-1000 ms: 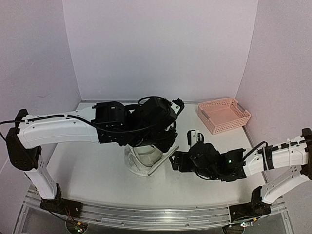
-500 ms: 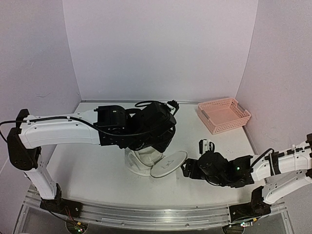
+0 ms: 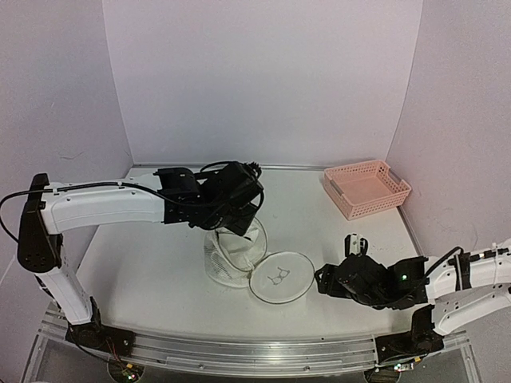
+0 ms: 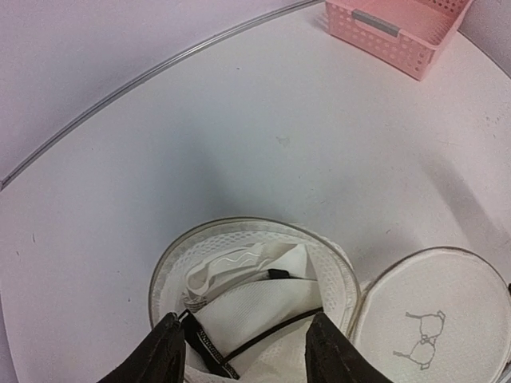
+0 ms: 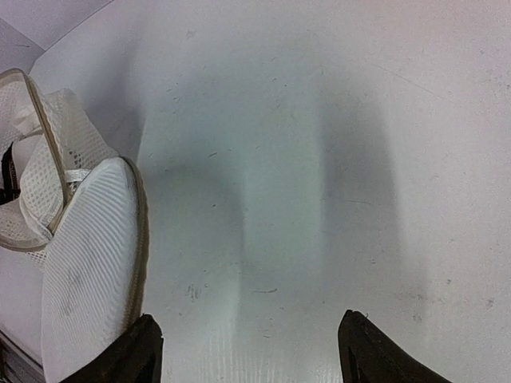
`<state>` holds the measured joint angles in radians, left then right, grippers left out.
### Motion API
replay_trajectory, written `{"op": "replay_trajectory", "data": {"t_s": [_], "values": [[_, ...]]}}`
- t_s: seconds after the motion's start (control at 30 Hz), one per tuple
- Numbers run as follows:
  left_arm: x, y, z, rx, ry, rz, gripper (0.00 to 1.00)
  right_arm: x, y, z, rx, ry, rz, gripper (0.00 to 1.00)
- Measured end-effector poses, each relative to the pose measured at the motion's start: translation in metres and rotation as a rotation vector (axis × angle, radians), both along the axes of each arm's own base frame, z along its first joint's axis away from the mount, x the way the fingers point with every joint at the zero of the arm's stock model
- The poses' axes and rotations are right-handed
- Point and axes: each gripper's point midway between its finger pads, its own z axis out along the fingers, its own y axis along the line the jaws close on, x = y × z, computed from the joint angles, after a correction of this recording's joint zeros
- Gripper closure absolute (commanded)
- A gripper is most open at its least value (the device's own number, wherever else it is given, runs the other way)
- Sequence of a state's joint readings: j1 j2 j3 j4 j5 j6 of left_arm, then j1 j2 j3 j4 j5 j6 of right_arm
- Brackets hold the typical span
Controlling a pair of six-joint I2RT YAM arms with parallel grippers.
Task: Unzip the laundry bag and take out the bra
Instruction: Open the laundry bag at the center of the board, then pick up the bin from the corner of the board.
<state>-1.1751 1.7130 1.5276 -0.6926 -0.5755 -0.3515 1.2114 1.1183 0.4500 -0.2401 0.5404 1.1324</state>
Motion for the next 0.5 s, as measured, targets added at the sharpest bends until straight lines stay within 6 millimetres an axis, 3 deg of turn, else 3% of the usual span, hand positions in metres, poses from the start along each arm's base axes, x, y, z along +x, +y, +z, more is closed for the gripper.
{"op": "replay_trajectory", "data": {"t_s": [0.37, 0.5], "values": [[0.033, 0.048, 0.001, -0.071, 0.024, 0.104, 0.41, 0.009, -0.031, 0.032, -0.075, -0.106, -0.055, 0.19], [0.035, 0.066, 0.0, -0.1, 0.047, 0.118, 0.37, 0.023, -0.024, 0.063, -0.152, -0.191, -0.045, 0.17]]}}
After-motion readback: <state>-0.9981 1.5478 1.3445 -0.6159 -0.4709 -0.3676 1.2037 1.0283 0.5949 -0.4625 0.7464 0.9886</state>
